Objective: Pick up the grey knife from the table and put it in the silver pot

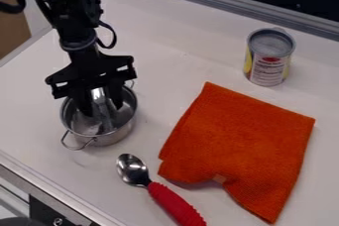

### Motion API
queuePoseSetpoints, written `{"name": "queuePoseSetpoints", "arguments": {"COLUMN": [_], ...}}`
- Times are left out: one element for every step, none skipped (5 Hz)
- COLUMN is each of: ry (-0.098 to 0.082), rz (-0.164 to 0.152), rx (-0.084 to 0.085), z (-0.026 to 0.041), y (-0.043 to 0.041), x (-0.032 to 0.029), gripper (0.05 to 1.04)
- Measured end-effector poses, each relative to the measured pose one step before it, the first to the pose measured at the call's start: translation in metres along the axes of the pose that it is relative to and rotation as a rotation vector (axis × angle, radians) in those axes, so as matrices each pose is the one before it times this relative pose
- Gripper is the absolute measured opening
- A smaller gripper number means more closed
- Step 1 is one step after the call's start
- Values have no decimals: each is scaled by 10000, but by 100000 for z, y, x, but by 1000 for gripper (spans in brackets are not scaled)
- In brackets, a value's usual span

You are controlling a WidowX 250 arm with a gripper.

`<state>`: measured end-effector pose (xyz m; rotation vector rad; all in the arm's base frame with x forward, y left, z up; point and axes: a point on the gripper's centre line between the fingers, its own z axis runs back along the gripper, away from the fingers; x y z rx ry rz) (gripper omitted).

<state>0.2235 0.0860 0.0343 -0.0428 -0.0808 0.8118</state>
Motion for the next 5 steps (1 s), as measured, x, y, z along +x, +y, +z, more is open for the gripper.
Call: {"name": "queuePoseSetpoints", "arguments": {"ry": [270,-252,-894,-972,-153], "rz": [122,-53,-863,-2492,-2717], "rx": [-174,-362,-418,260,93], "z": [762,1918,1803,432,-596], "y": [-163,-467,-645,-1289,-2481], "x": [201,446,707,1286,589], "gripper": [970,997,997,997,997]}}
